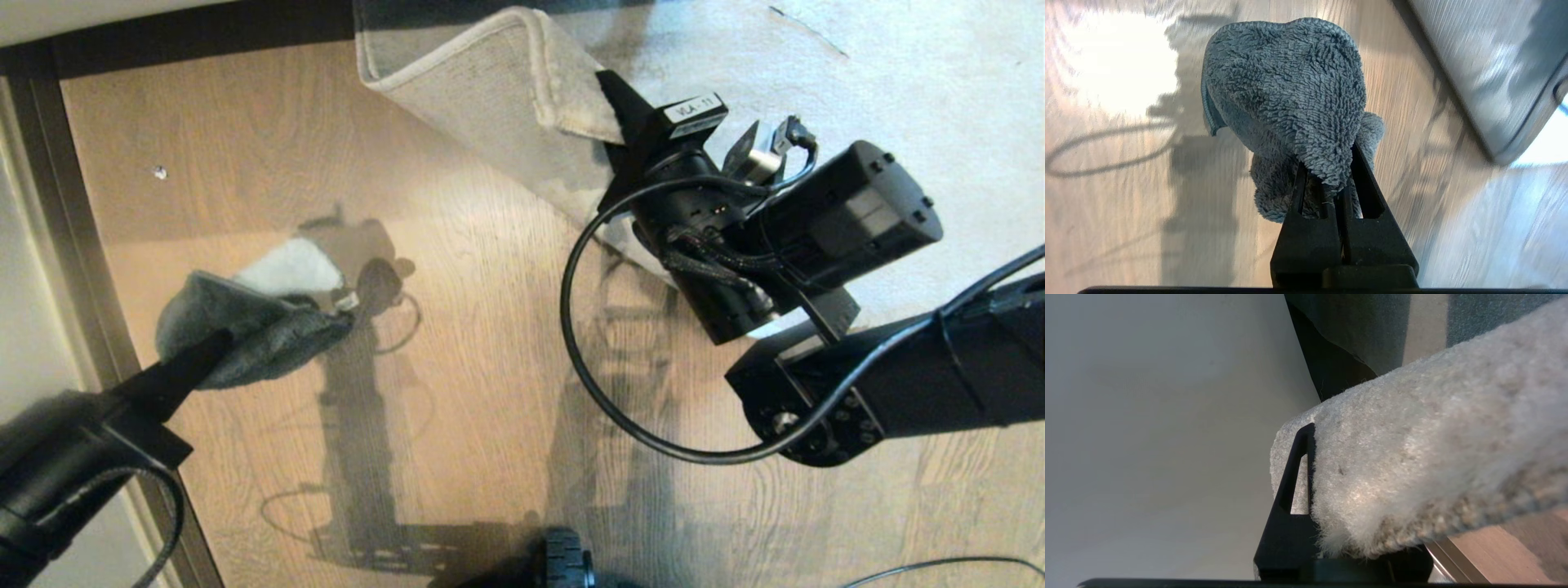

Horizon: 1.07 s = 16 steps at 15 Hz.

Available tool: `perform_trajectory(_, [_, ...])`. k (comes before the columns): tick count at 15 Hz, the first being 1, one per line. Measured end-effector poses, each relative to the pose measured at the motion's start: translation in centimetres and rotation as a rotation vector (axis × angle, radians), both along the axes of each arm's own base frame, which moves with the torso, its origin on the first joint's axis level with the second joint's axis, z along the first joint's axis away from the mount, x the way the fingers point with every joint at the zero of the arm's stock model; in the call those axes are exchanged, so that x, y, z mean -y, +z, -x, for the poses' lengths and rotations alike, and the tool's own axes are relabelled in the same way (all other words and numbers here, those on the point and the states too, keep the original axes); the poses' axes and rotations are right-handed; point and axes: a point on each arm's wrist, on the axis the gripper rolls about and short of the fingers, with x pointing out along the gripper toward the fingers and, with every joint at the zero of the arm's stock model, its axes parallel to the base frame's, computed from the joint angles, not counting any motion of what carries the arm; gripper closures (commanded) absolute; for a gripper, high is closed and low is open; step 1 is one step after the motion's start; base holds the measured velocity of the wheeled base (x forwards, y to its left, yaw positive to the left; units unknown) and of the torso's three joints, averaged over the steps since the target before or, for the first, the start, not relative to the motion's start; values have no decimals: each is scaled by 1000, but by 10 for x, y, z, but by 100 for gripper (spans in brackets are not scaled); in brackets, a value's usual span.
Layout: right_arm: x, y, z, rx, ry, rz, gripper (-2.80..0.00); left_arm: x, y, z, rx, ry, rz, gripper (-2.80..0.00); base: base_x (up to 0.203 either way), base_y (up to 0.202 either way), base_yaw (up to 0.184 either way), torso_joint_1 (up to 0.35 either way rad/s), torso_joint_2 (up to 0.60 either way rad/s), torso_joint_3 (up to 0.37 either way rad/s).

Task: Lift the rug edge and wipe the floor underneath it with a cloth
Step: Wipe the floor under the carpet with a rag

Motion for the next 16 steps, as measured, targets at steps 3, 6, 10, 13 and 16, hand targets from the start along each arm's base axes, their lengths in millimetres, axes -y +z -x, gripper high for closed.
perform_trajectory(3, [0, 0, 0, 0, -1, 2, 0, 0, -7, 11, -55, -16, -41, 0, 0, 0, 0, 0, 0, 0])
perform_trajectory(6, [0, -1, -1, -1, -2, 4, 0, -1, -10, 21, -81, -13, -123, 0, 0, 0, 0, 0, 0, 0])
perform_trajectory(10, [-1, -3, -1, -6, -6, 10, 0, -3, -14, 46, -112, -9, -162, 0, 0, 0, 0, 0, 0, 0])
perform_trajectory(13, [-1, -5, -2, -10, -6, 14, 0, -6, -18, 75, -141, -11, -169, 0, 0, 0, 0, 0, 0, 0])
perform_trajectory(16, [-2, -7, -2, -13, -5, 17, 0, -8, -27, 109, -174, -9, -173, 0, 0, 0, 0, 0, 0, 0])
